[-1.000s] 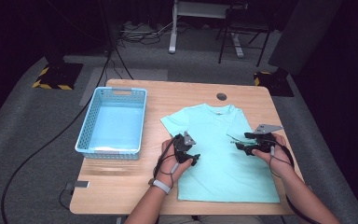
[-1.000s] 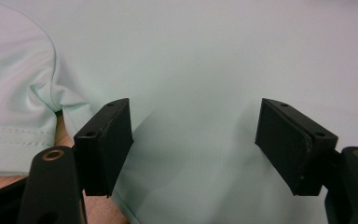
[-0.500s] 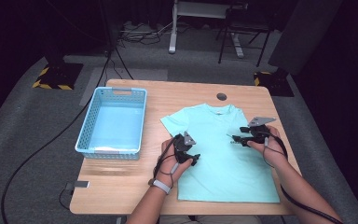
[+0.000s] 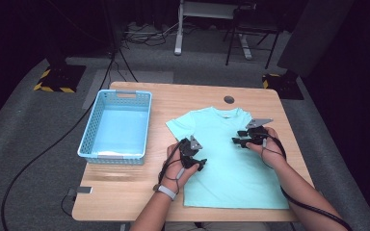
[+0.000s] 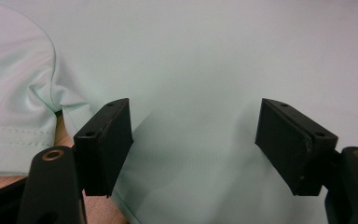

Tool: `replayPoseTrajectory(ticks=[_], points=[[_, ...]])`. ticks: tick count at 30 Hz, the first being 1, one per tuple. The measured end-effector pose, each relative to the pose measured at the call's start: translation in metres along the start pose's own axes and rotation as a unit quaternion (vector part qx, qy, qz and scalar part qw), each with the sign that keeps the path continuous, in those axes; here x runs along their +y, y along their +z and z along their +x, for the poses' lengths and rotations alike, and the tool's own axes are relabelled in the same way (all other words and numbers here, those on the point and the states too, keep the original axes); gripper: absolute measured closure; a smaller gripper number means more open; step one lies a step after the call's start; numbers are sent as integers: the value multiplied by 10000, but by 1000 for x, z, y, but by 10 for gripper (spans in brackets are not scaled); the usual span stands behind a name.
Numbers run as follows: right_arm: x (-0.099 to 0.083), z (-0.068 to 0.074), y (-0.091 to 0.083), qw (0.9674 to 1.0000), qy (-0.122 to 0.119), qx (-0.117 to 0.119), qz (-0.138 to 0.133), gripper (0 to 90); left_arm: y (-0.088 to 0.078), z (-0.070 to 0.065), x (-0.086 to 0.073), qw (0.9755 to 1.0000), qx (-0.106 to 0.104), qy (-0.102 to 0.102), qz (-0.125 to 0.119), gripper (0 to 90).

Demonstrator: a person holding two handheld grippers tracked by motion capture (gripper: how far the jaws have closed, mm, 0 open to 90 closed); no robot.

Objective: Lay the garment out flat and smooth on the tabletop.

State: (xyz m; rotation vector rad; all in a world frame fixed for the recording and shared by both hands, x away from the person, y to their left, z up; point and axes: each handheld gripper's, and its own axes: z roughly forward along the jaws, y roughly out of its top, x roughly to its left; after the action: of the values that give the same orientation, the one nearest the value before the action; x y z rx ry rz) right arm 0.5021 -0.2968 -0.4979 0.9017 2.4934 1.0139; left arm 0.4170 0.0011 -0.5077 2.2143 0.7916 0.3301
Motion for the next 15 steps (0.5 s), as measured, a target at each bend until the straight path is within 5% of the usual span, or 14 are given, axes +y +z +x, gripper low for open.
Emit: replayPoseTrajectory(ticks=[8,15], points=[[2,-4,-1,10000,34,-48,48,865,0,0,0,10000,0,-2,-2,269],[2,-8,-9,9998,150,-107,-69,881,0,0,0,10000,0,-2,-1,269]])
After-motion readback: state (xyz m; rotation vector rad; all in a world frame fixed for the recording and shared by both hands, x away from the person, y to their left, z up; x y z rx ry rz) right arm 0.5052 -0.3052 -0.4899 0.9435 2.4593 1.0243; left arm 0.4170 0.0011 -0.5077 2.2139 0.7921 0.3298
